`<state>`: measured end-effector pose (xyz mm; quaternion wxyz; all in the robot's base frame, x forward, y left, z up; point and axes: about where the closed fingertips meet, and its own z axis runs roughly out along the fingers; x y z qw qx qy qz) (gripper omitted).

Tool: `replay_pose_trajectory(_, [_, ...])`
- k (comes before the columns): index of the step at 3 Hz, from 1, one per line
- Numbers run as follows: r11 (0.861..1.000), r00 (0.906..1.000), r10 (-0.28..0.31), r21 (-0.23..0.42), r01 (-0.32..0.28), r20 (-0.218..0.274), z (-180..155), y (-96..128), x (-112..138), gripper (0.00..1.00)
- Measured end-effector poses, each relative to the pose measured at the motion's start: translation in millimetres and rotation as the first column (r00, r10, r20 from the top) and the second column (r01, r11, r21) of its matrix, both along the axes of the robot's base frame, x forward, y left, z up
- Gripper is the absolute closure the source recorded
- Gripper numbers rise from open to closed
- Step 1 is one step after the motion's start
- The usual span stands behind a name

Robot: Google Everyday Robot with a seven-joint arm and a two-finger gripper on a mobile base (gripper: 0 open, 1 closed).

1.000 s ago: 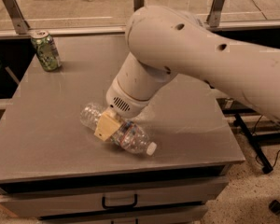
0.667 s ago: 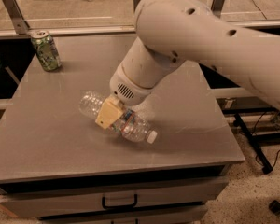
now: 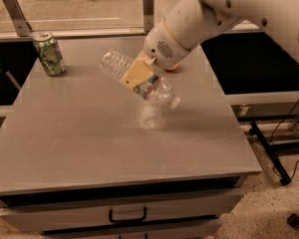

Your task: Pick water bottle

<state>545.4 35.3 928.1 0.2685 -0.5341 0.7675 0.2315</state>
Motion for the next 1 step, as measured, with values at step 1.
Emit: replay_pose_trajectory(1, [0.996,0.9985,0.002,0.088,0.002,-0.054,15.7,-29.4,34.1,1.0])
